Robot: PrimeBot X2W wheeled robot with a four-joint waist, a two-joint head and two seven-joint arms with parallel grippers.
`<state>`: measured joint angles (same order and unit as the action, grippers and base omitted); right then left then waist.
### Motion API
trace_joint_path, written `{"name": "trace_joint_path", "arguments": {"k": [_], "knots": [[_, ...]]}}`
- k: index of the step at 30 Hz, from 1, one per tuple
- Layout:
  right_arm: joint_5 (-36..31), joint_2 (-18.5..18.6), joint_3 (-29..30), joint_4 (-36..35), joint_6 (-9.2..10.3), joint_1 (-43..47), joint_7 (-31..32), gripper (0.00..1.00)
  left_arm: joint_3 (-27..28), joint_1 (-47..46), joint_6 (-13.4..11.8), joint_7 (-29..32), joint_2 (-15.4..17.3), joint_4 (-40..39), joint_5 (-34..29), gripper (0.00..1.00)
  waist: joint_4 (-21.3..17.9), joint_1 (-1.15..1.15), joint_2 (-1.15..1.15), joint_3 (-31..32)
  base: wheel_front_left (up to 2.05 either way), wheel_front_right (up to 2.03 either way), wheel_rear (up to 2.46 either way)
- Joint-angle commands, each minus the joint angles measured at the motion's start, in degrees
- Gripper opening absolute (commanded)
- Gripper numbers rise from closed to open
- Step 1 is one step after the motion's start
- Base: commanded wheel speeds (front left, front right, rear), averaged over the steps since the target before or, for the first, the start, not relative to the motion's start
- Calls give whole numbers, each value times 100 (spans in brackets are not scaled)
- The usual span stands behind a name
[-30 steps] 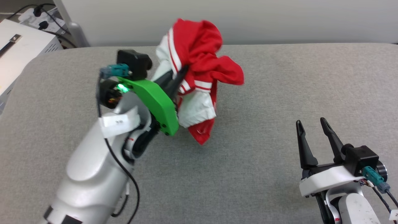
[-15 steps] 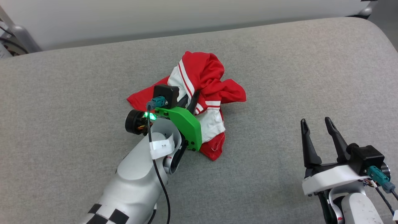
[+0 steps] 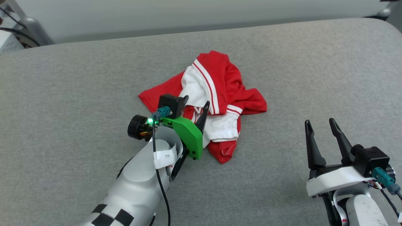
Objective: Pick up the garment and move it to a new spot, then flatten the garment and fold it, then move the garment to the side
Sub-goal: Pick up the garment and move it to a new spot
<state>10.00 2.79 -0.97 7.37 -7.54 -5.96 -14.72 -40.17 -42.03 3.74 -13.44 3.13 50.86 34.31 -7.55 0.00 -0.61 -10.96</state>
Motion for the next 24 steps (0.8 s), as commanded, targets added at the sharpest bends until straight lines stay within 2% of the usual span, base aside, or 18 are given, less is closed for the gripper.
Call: {"name": "trace_joint_path", "arguments": {"k": [1, 4, 8, 17, 20, 24], "knots": [[-36, 9, 19, -17, 5, 2, -28, 100, 39, -131, -14, -81, -22, -89, 21, 100, 255, 0, 61, 239, 0, 0, 0], [-74, 9, 35, -74, 5, 61, -28, 100, 150, -167, -80, -140, 17, -306, -62, 100, 425, 0, 61, 390, 0, 0, 0], [-143, 9, 54, -168, 5, 142, -28, 100, 477, -48, -230, -152, 338, -992, -350, 100, 612, 0, 61, 561, 0, 0, 0], [-378, 9, 56, -546, 5, 308, -28, 100, 1495, 1473, -256, -155, 1088, -2804, -719, 100, 782, 0, 61, 823, 0, 0, 0], [-441, 9, 56, -639, 5, 387, -28, 100, 1797, 2140, -279, -155, 1154, -3350, -819, 100, 792, 0, 61, 886, 0, 0, 0], [-476, 9, 61, -719, 5, 479, -28, 100, 2226, 2857, -299, -155, 1064, -3964, -940, 100, 795, 0, 61, 916, 0, 0, 0]]}}
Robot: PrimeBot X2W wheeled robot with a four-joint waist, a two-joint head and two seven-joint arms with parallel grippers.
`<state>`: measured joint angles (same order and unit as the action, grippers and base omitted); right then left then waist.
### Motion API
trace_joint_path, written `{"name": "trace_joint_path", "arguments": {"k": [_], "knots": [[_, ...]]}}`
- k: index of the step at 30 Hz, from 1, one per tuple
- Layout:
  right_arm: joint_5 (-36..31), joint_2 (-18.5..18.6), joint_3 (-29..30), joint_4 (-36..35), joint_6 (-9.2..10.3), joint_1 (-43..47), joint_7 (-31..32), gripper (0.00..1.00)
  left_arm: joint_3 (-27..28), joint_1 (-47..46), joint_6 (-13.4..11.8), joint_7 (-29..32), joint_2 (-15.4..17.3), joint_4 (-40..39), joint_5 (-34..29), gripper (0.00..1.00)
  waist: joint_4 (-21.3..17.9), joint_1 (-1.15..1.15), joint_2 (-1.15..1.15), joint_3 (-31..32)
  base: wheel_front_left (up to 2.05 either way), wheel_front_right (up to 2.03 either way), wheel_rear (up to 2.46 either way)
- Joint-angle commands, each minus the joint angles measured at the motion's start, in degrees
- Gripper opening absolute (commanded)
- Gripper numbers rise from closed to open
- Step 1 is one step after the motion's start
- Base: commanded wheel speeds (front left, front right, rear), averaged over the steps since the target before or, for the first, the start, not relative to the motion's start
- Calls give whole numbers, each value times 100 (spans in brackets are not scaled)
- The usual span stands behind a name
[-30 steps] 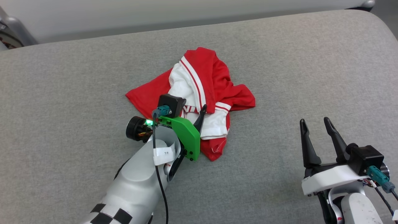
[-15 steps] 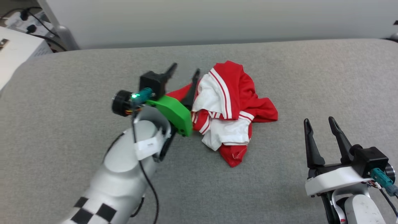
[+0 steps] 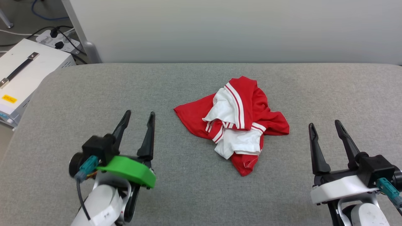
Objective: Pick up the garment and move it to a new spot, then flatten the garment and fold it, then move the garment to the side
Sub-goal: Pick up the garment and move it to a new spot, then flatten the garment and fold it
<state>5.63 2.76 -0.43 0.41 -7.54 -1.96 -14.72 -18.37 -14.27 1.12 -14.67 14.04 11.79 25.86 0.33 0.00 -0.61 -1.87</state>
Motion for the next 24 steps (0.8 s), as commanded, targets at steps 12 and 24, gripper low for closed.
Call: {"name": "trace_joint_path", "arguments": {"k": [12, 24], "knots": [[114, 11, 6, -65, 5, 225, -28, 100, 751, 1178, 311, -32, -715, -792, -1107, 100, -84, 0, 61, 15, 0, 0, 0], [158, 11, -11, -91, 5, 175, -28, 100, 948, 1086, 540, -32, -913, -688, -1462, 100, -173, 0, 61, -139, 0, 0, 0]]}}
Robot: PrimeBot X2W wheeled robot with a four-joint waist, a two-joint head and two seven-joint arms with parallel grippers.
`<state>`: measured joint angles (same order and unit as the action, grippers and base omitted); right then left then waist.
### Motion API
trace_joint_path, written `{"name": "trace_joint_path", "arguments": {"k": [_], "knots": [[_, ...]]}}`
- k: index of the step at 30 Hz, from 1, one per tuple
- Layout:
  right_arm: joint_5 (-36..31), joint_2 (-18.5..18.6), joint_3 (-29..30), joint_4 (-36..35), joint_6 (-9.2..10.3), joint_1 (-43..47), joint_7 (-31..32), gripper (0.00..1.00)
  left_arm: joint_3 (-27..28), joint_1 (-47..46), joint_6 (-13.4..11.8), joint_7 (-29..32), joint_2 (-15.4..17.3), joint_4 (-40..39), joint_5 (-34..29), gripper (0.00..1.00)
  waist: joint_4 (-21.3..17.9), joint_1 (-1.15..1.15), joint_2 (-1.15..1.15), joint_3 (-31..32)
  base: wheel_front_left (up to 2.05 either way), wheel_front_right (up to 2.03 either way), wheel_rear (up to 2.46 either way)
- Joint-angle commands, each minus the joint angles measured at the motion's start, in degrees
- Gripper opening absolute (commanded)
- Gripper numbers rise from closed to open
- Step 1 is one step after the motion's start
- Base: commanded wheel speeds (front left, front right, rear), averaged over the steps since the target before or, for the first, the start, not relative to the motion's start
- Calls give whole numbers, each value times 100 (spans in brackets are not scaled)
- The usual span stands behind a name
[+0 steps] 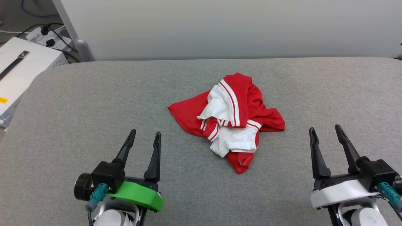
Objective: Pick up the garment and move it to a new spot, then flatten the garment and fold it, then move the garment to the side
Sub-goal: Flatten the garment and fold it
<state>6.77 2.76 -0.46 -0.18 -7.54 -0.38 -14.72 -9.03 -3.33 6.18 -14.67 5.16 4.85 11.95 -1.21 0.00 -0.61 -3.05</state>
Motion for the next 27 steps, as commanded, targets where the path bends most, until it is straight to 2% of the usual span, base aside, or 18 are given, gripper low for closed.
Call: {"name": "trace_joint_path", "arguments": {"k": [1, 7, 10, 14, 21, 27], "knots": [[44, 11, -18, -33, 5, 10, -28, 100, 10, -22, 43, -32, -25, 22, -100, 100, -32, 0, 61, -39, 0, 0, 0], [24, 11, -64, -30, 5, -64, -28, 100, -109, -331, 95, -18, -25, 242, -21, 100, -145, 0, 61, -214, 0, 0, 0], [11, 11, -65, -31, 5, -109, -28, 100, -277, -746, 108, 246, 39, 398, -4, 100, -191, 0, 61, -341, 0, 0, 0], [9, 11, -113, -35, 5, -184, -28, 100, -443, -1446, 114, 1279, -7, 612, 207, 100, -272, 0, 61, -573, 0, 0, 0], [40, 11, -255, -16, 5, -379, -28, 100, -876, -2688, 122, 3779, -20, 1011, 681, 100, -533, 0, 61, -1011, 0, 0, 0], [103, 11, -357, -17, 5, -511, -28, 100, -940, -3409, 75, 4662, -30, 1365, 782, 100, -774, 0, 61, -1354, 0, 0, 0]]}}
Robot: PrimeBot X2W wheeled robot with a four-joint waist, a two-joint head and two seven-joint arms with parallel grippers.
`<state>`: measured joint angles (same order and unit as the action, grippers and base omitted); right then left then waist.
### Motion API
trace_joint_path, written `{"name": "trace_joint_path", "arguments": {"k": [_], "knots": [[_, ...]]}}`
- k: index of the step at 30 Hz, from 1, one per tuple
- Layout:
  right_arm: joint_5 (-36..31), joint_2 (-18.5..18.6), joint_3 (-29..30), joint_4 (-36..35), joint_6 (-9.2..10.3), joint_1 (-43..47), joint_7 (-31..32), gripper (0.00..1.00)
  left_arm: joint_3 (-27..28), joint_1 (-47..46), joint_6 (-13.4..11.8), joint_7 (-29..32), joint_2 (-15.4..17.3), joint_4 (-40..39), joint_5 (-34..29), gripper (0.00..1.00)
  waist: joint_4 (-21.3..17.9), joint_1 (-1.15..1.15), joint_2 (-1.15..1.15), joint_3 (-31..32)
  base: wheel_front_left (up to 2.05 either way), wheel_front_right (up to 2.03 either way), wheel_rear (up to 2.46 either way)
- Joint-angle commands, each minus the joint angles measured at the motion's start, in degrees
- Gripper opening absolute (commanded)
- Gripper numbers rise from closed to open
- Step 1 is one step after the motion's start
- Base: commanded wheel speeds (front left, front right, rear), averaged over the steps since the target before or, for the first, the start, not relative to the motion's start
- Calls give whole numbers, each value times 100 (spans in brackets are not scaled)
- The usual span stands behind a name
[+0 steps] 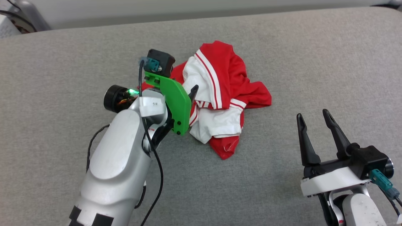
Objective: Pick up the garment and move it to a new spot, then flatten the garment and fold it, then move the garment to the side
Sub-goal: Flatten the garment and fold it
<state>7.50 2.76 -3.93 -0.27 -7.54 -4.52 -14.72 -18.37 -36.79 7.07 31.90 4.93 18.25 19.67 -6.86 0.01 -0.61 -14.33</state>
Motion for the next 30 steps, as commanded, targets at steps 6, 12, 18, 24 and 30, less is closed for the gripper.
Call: {"name": "trace_joint_path", "arguments": {"k": [6, 12, 18, 24, 30], "knots": [[142, 11, -25, -1, 5, -190, -28, 100, -10, -412, -160, 12, 108, 428, -171, 100, -367, -1, 61, -433, 0, 0, 0], [149, 11, -61, 36, 5, -227, -28, 100, -77, -563, -234, -118, 183, 857, -313, 100, -398, -1, 61, -481, 0, 0, 0], [139, 11, -58, 65, 5, -234, -28, 100, -149, -636, -212, -430, 119, 1121, -290, 0, -308, -1, 61, -420, 0, 0, 0], [89, 11, -23, 121, 5, -182, -28, 100, -183, -632, -219, -1016, 44, 1073, -262, 0, -120, -1, 61, -167, 0, 0, 0], [46, 11, 66, 192, 5, -34, -28, 100, -49, -318, -355, -1482, 40, 693, -129, 0, 182, -1, 61, 280, 0, 0, 0]]}}
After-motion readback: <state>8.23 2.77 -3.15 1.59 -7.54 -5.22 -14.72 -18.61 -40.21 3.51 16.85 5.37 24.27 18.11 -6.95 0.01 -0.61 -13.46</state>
